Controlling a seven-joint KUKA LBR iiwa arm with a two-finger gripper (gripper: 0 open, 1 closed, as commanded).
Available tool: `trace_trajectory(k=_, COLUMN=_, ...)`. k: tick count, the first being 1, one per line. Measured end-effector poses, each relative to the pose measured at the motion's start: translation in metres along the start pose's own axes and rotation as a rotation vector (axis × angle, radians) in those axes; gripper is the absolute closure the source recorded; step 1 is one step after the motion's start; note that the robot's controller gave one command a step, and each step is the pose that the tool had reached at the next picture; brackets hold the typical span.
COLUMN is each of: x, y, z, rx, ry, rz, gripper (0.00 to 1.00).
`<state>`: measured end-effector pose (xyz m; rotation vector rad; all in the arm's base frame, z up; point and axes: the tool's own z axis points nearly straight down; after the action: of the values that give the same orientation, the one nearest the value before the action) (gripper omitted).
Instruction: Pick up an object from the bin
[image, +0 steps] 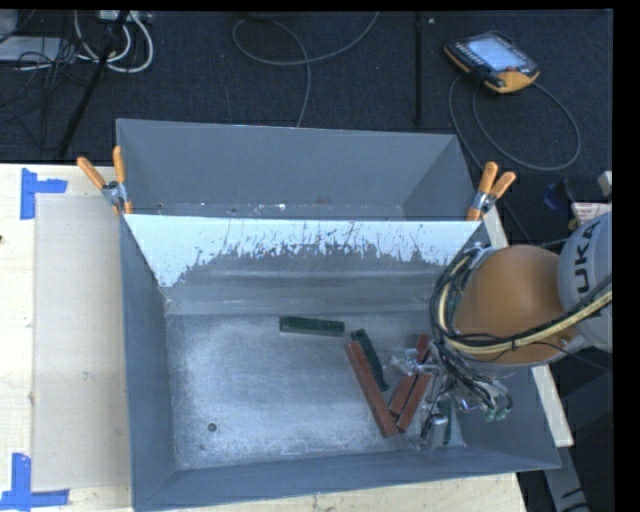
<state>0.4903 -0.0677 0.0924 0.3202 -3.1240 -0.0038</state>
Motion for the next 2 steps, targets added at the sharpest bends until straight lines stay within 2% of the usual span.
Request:
trace_trajectory(k=1, x=0.005, y=-0.032, z=0.002, rx=0.005, ry=-0.001, rz=-0.031, gripper=0.0)
trace_trajectory(k=2, x=-0.037, y=-0.014, z=0.021, rx=0.0, ry=-0.002, rz=0.152, gripper=1.0)
